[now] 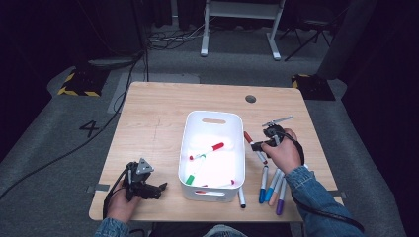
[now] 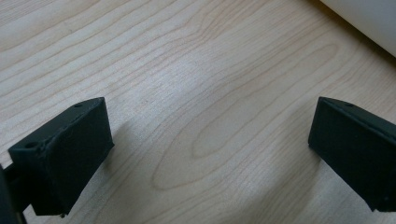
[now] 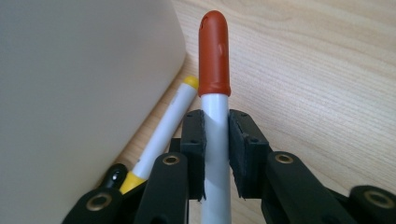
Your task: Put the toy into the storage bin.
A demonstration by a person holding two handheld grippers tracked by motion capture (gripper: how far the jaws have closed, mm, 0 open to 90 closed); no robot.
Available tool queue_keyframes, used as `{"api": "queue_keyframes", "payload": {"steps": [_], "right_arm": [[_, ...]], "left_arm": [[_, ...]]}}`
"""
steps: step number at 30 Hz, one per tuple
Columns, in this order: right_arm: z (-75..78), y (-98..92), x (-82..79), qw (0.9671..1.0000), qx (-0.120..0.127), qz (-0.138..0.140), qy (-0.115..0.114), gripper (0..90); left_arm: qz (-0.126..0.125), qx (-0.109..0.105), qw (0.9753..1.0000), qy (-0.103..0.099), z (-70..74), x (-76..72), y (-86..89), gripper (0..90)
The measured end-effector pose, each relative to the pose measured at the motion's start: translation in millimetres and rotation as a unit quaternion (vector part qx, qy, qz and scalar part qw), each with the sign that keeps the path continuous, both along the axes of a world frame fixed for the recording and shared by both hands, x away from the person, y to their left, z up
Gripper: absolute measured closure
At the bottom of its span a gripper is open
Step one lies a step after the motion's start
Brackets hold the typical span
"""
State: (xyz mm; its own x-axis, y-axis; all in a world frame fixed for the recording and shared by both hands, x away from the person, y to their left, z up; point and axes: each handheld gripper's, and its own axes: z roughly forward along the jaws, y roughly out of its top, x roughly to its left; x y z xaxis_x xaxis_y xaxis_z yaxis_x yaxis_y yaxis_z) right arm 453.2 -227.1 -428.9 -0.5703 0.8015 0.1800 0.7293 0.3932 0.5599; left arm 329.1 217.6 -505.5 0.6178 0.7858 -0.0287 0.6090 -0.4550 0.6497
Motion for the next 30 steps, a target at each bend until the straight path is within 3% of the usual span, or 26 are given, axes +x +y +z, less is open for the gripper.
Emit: {"api": "queue_keyframes", "payload": {"steps": [12, 22, 30], "right_arm": [[36.0, -6.4, -19.7, 0.9985, 0.04, 0.016, -0.033, 77.3], [68.3, -8.7, -35.2, 0.9948, 0.076, 0.026, -0.063, 77.3], [88.8, -7.3, -46.1, 0.9925, 0.084, 0.039, -0.08, 77.3]], "left_arm": [[0.001, 0.0, 1.0, 0.0, 0.0, 0.0, 0.0, 0.0], [0.0, 0.0, 1.0, 0.0, 0.0, 0.0, 0.0, 0.0], [0.0, 0.0, 1.0, 0.0, 0.0, 0.0, 0.0, 0.0]]}}
